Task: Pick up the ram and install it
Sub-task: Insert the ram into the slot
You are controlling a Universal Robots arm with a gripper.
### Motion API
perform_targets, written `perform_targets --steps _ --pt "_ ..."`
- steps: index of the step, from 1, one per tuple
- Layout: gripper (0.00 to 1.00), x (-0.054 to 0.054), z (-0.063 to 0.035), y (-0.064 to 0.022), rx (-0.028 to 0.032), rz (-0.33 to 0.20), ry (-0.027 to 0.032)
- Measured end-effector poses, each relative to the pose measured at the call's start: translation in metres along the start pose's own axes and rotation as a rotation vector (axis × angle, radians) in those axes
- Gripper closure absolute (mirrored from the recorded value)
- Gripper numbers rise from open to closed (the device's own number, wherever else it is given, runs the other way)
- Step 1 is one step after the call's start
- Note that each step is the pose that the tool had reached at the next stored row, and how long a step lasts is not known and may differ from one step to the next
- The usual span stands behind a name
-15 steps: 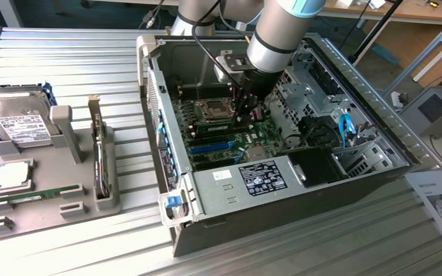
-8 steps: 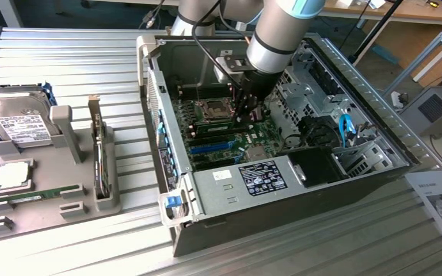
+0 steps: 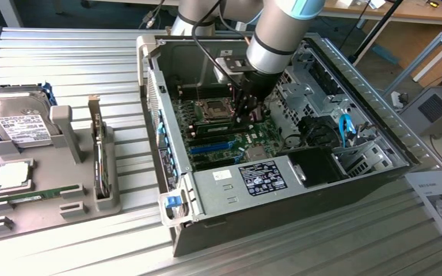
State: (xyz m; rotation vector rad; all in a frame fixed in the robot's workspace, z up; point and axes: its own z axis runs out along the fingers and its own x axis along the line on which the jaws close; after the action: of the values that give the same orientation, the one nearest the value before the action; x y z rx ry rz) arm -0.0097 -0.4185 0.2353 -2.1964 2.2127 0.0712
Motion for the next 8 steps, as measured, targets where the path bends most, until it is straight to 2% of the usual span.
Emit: perform_targets --steps 8 --pt "0.88 0.0002 0.0035 0.0000 0.0017 0.000 0.0001"
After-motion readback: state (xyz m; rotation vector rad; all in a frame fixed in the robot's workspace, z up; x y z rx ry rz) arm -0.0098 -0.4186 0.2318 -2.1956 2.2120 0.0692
